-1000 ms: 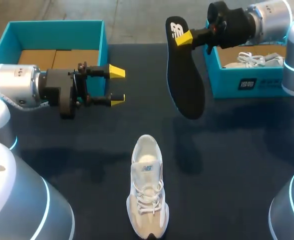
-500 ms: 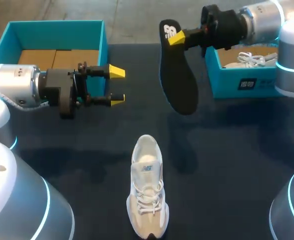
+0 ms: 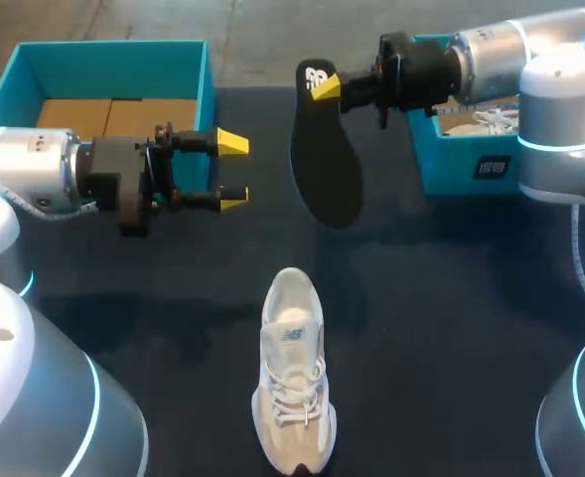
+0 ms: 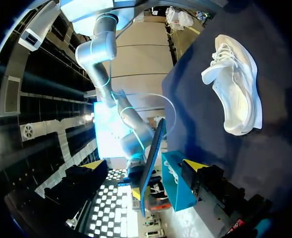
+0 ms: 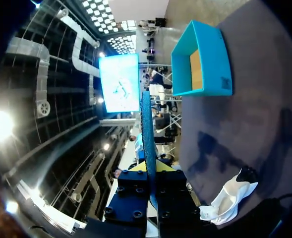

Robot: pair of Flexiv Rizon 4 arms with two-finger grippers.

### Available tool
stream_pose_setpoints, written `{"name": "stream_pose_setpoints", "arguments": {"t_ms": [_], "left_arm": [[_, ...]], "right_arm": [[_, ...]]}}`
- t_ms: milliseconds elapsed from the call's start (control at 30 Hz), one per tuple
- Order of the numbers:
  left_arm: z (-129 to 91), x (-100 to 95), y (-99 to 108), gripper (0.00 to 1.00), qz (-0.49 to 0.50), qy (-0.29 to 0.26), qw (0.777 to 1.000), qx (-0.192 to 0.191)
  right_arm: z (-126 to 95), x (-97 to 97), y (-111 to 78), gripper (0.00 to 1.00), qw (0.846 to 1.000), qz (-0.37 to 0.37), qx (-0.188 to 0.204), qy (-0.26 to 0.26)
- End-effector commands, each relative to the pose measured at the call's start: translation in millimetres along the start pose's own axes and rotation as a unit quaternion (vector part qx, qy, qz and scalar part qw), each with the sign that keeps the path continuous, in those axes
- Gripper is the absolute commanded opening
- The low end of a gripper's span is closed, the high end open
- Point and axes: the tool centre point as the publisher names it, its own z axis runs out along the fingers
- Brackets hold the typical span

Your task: Take the shoe out of the shoebox, open the shoe tongue, remove and reinsert the insole, then place the shoe into the shoebox

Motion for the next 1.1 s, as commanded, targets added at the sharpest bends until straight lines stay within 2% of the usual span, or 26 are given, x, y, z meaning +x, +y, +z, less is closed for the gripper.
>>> {"name": "stream_pose_setpoints", "arguments": {"t_ms": [33,267,500,800,1100], "left_arm": [[0.9,0.7,-0.7,1.0,0.001,0.0,1.0,-0.001],[0.9,0.7,-0.7,1.0,0.001,0.0,1.0,-0.001],[0.9,0.7,-0.7,1.0,0.001,0.0,1.0,-0.001],[0.9,0.7,-0.7,1.0,0.001,0.0,1.0,-0.001],[11.1,12.7,13.6,1.0,-0.005,-0.001,1.0,-0.014]], "right_arm": [[1.6,-0.9,-2.4,0.0,1.0,0.0,-0.003,0.001],[1.6,-0.9,-2.4,0.0,1.0,0.0,-0.003,0.001],[18.2,-14.2,7.8,0.0,0.999,0.027,-0.01,0.016],[18.9,-16.8,7.4,0.0,0.999,0.034,-0.019,0.022],[18.9,-16.8,7.4,0.0,0.999,0.034,-0.019,0.022]]}}
